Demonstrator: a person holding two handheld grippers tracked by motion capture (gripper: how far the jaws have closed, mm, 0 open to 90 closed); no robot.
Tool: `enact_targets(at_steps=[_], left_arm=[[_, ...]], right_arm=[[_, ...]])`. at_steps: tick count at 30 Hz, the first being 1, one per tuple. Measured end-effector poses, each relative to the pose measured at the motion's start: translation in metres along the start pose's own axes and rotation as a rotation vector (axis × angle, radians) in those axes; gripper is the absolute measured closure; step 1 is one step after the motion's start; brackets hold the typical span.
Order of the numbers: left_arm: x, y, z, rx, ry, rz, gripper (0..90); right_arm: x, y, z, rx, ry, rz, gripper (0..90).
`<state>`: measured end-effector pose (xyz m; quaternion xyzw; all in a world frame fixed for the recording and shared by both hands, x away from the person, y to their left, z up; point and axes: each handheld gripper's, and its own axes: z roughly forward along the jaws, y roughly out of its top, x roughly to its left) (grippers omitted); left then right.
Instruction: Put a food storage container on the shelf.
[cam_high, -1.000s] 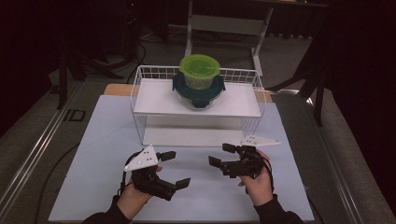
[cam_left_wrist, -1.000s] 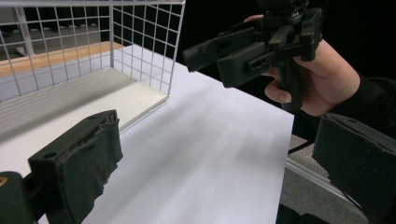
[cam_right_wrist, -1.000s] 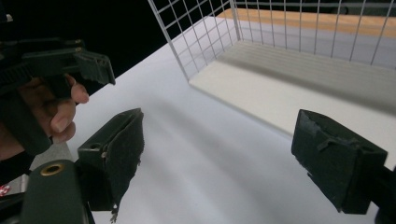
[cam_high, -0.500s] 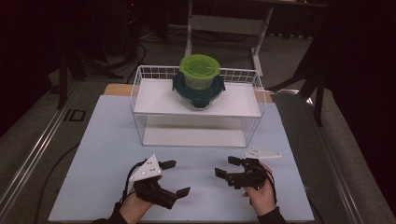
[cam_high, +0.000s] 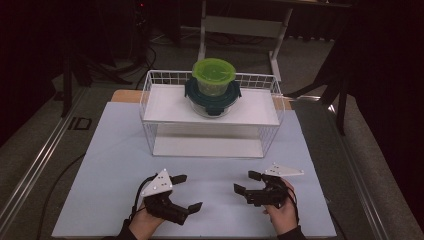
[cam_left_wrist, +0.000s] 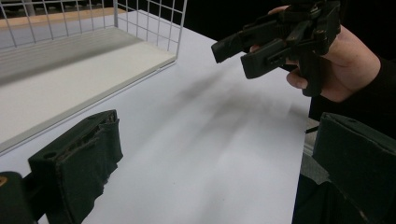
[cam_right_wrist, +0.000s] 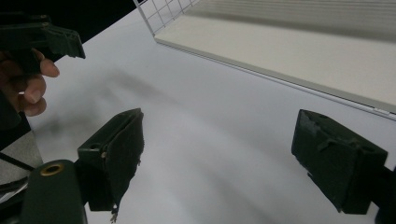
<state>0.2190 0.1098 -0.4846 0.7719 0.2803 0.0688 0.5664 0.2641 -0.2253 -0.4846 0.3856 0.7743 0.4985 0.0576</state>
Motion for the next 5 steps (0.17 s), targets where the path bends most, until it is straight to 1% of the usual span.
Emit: enact_targets(at_steps=[5], left_arm=[[-0.001,0.0004,-0.0004,-0.009,-0.005,0.007,0.9]], right_arm=[[-0.0013,-0.001,0.0002,0.004,0.0,0.005,16.4]])
